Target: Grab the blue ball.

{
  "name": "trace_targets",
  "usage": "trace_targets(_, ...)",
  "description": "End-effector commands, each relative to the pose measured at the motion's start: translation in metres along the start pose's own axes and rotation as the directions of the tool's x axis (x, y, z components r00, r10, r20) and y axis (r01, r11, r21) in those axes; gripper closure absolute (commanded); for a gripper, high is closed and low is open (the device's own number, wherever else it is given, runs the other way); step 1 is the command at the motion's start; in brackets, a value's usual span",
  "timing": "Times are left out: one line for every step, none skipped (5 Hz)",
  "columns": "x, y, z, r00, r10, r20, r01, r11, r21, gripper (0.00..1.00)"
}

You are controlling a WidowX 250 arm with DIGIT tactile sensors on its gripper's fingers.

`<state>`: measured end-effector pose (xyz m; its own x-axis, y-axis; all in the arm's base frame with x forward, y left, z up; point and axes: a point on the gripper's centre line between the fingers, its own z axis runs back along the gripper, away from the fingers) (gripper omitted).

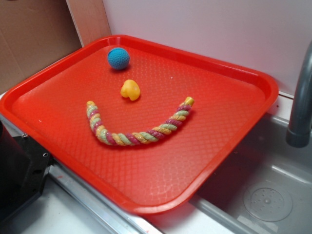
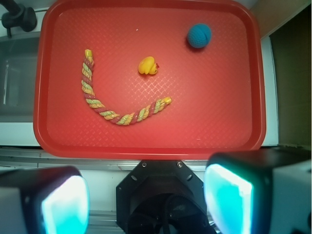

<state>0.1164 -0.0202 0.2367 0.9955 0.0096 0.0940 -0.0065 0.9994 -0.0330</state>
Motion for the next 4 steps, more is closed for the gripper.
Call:
trace_targets(0.0, 0.0, 0.0, 1.0, 0.0, 0.0, 0.0, 1.0, 0.0, 0.0)
trace_targets(0.011, 0.008, -0.007, 0.985, 0.163, 0.058, -0.16, 0.985, -0.06, 0.0)
trace_targets(0.023, 0.018, -0.016, 0.944, 0.316, 0.094, -0.304, 0.945, -0.121, 0.0)
trace_targets(0.043, 0.032, -0.033, 0.866, 0.47, 0.168, -0.457, 0.882, -0.116, 0.0)
